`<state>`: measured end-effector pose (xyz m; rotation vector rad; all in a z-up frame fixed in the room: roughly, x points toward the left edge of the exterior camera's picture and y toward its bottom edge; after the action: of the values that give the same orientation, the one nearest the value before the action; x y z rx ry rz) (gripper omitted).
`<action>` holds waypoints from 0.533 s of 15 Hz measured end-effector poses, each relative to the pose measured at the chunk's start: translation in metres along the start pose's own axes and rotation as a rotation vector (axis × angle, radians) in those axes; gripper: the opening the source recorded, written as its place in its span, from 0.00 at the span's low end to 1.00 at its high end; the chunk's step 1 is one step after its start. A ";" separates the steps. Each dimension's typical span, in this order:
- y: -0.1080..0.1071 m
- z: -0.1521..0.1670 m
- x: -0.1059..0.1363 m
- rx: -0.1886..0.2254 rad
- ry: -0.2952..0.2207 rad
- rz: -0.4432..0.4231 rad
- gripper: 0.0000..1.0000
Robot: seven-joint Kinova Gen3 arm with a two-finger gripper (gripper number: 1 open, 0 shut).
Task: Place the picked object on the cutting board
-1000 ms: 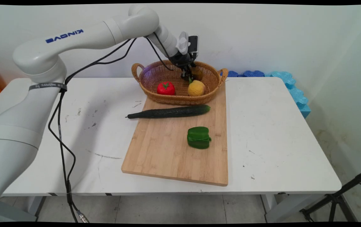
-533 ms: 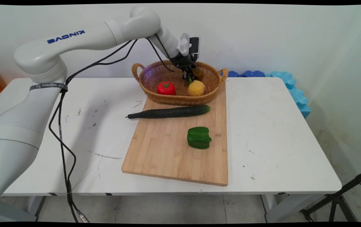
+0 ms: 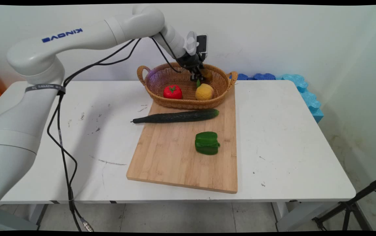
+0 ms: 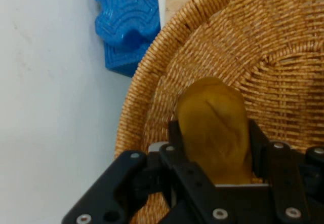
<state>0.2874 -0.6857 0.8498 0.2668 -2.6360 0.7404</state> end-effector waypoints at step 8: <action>0.011 -0.065 0.007 0.023 0.039 -0.059 0.00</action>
<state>0.2983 -0.6424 0.8994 0.3312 -2.5728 0.7497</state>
